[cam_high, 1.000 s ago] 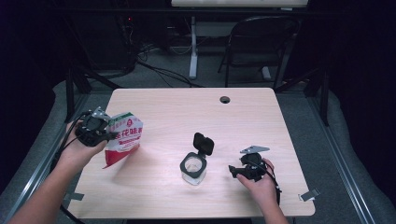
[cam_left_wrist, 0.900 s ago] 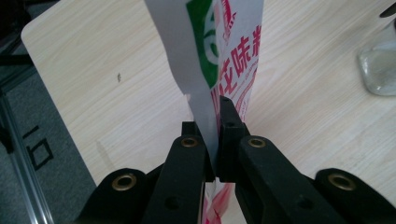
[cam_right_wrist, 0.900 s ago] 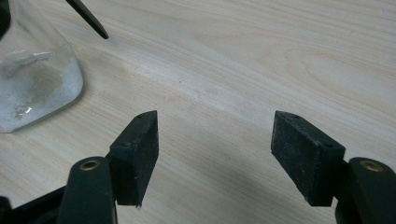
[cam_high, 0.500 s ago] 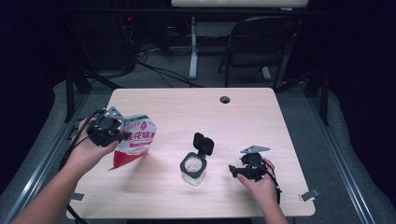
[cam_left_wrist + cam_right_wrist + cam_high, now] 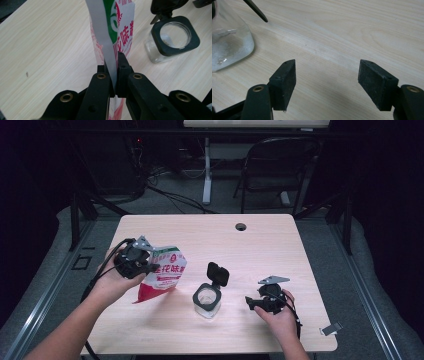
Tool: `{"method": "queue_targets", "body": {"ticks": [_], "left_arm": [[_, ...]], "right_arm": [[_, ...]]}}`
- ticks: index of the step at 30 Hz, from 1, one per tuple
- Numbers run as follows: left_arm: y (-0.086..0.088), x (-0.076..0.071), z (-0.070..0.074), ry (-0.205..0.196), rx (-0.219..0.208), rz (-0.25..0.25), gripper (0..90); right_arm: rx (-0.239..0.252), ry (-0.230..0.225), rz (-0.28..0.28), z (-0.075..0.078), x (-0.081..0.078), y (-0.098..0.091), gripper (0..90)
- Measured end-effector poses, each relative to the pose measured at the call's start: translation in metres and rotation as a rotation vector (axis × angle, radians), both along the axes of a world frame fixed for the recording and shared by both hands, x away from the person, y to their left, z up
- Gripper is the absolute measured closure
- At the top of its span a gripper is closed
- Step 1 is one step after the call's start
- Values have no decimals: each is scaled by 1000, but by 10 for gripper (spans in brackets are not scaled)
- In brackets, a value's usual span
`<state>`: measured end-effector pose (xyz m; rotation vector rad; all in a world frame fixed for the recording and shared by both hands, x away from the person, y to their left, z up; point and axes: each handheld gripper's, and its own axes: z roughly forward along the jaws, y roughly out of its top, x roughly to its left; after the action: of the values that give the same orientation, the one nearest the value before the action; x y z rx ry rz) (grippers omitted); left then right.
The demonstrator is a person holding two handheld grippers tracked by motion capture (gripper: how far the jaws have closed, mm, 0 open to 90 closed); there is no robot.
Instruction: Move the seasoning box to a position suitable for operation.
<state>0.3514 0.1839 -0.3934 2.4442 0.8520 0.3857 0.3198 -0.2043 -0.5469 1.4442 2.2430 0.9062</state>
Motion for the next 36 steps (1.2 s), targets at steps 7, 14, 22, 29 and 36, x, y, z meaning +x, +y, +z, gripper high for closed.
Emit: {"method": "queue_targets", "body": {"ticks": [7, 14, 22, 29, 36], "left_arm": [[0, -5, -10, 24, -34, -15, 900], [7, -13, -15, 39, -64, -11, 900], [14, -22, -20, 55, -70, -4, 900], [21, -28, -30, 65, -94, 3, 900], [26, -32, -37, 70, -108, 3, 900]], "right_arm": [[-56, -80, 16, 5, -2, 2, 280], [-54, -67, 41, 4, -2, 6, 329], [16, -40, 97, 6, -3, 6, 489], [30, -1, 116, 8, -2, 5, 547], [29, -9, 122, 20, -4, 5, 565]]}}
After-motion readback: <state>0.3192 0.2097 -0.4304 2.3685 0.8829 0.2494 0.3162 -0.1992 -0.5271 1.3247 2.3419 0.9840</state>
